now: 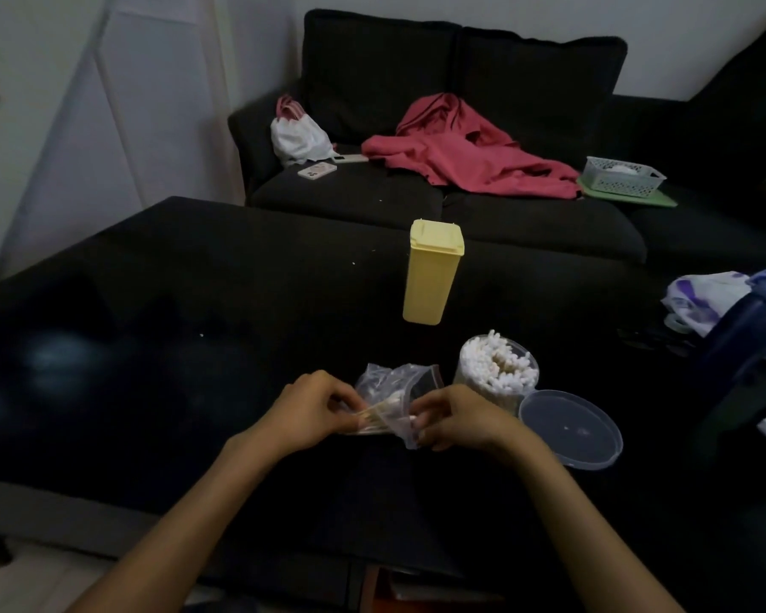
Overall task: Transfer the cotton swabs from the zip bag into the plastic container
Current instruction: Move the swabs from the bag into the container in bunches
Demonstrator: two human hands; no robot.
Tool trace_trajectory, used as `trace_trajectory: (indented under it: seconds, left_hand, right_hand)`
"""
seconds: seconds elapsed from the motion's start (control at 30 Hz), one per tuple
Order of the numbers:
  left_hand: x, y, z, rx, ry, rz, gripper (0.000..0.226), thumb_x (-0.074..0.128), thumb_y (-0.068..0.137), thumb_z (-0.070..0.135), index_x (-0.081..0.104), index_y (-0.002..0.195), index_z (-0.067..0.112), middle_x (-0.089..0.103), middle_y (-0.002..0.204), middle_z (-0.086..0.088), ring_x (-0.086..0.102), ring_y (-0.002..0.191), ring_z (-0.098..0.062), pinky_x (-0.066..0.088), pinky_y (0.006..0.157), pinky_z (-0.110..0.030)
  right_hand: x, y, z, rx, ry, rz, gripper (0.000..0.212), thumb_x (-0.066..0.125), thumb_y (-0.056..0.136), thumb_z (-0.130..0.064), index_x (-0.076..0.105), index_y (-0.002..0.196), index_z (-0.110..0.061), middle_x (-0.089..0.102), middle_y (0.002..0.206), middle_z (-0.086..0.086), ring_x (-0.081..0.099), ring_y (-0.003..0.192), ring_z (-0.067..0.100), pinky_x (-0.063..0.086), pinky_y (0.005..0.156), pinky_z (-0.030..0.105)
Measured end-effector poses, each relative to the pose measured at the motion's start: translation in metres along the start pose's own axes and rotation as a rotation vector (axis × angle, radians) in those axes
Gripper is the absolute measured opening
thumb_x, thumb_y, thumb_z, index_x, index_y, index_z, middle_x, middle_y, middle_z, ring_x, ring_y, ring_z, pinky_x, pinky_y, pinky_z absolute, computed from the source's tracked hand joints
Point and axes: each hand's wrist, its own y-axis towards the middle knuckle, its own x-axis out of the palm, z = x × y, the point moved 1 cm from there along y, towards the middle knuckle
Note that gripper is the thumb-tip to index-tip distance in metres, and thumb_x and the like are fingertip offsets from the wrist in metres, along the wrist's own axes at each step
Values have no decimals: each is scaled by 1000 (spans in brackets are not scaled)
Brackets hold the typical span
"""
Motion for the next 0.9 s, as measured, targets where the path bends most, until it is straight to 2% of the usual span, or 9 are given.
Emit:
trace_trajectory:
  seconds: [0.1, 0.17, 0.23, 0.37, 0.47, 0.6, 0.7, 0.8, 0.9]
  left_hand:
    - [0, 3, 0, -2, -69, -26, 12, 75, 79, 25, 73, 90, 31, 70, 84, 13, 66, 79, 1, 54, 78, -20]
    - [-1, 4, 0, 1, -92, -42, 12, 73, 80, 24, 73, 90, 31, 71, 85, 12, 67, 80, 0, 55, 80, -22]
    - [-2, 4, 0, 8, -83, -60, 14, 71, 82, 23, 72, 90, 34, 70, 88, 13, 66, 82, -1, 55, 81, -24]
    - [0, 4, -2, 16, -47, -99, 15, 68, 85, 25, 73, 97, 33, 69, 94, 15, 65, 88, 0, 54, 86, -29]
    - [2, 6, -2, -10, -5, -105, 15, 67, 86, 29, 72, 99, 35, 67, 96, 18, 63, 92, 0, 53, 89, -34]
    - [4, 5, 1, -30, -6, -62, 12, 68, 85, 31, 72, 93, 38, 67, 92, 20, 63, 89, 2, 54, 88, -34]
    - [4, 4, 4, -38, 3, -24, 10, 69, 84, 32, 73, 92, 38, 69, 92, 20, 63, 86, 5, 54, 85, -29]
    - [2, 3, 5, -36, -1, 4, 11, 70, 83, 32, 73, 92, 36, 69, 90, 21, 61, 83, 8, 53, 82, -24]
    - [1, 4, 5, -41, -15, -4, 9, 71, 82, 30, 74, 89, 36, 69, 86, 22, 63, 83, 6, 54, 84, -27]
  right_hand:
    - [4, 4, 4, -26, -83, 200, 26, 71, 82, -12, 67, 106, -6, 66, 81, 3, 62, 68, 10, 52, 57, 14]
    - [6, 5, 4, -16, -23, 205, 17, 64, 87, -11, 68, 102, -4, 68, 83, 8, 60, 61, 7, 49, 48, 11]
    - [7, 3, 0, -27, 12, 162, 18, 58, 90, -9, 66, 105, -4, 67, 82, 6, 59, 59, 6, 45, 45, 10]
    - [5, 3, -7, -194, 48, 120, 20, 71, 79, -4, 65, 97, -11, 65, 78, -1, 63, 67, 8, 52, 58, 14]
    - [8, 4, -9, -157, 123, 180, 23, 78, 75, -14, 65, 93, -14, 65, 74, -1, 63, 66, 9, 54, 59, 14]
    - [14, 7, -7, -136, 251, 266, 15, 74, 80, -15, 67, 93, -13, 69, 79, 4, 64, 67, 9, 53, 60, 14]
    - [16, 9, -6, -152, 197, 317, 13, 68, 83, -6, 72, 95, -2, 72, 86, 16, 63, 65, 11, 51, 55, 13]
    - [10, 8, -4, -127, 166, 237, 13, 68, 81, -1, 71, 93, 2, 70, 83, 18, 62, 61, 12, 49, 54, 13]
    - [7, 7, -4, -140, 176, 152, 16, 71, 78, 0, 68, 93, -1, 69, 85, 19, 64, 70, 19, 53, 65, 22]
